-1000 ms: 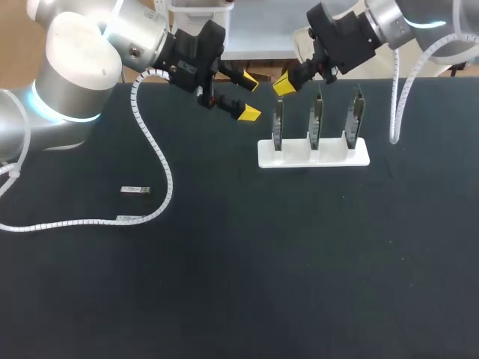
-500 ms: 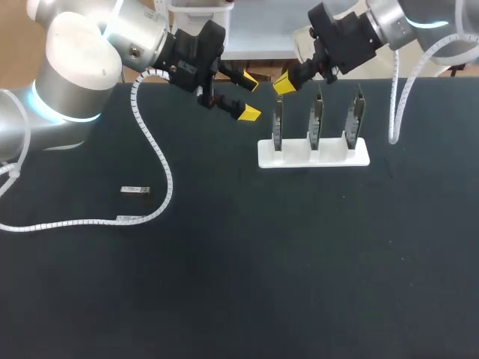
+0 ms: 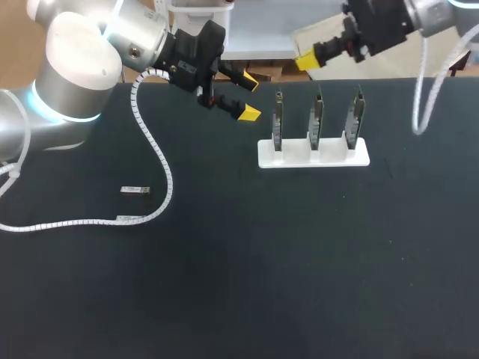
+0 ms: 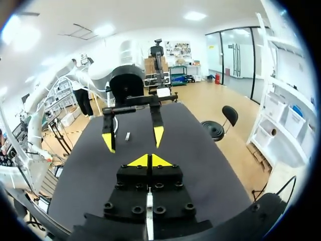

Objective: Pick up the optical module with the left hand, and insert it into the network port with the right hand.

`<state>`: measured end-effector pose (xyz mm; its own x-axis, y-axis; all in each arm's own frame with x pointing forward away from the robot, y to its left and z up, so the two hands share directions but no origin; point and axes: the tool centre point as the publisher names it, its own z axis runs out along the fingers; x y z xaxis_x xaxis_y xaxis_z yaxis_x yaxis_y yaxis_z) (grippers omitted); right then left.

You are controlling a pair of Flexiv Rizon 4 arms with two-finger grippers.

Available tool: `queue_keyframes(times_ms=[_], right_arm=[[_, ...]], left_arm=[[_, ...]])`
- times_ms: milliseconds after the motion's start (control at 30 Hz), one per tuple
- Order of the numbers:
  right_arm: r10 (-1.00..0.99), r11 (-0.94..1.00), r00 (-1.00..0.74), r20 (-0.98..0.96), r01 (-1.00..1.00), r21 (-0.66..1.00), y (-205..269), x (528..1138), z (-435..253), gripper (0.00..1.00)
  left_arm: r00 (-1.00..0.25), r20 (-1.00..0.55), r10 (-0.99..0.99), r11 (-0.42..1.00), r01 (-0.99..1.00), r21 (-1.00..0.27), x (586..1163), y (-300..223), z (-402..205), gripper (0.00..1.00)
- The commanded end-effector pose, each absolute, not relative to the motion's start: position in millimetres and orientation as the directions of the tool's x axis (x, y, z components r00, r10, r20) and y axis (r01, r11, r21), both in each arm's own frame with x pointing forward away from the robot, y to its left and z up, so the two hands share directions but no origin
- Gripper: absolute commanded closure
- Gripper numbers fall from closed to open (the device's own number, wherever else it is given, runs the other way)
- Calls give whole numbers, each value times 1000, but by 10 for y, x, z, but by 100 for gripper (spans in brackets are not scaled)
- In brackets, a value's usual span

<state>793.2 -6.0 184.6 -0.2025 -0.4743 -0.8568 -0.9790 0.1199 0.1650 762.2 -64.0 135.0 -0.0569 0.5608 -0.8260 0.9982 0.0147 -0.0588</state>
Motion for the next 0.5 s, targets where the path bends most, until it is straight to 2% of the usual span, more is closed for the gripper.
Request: queue_keyframes(times_ms=[33,500], right_arm=[[-459,128,-212,-863,-977,172,-308,7855,1798,100],[-500,107,-222,-837,-975,195,-626,7791,1661,100]], left_arm=[[-58,-824,564,15,998,-60,7629,-647,1349,0],[-58,-824,564,15,998,-60,7629,-647,1349,0]])
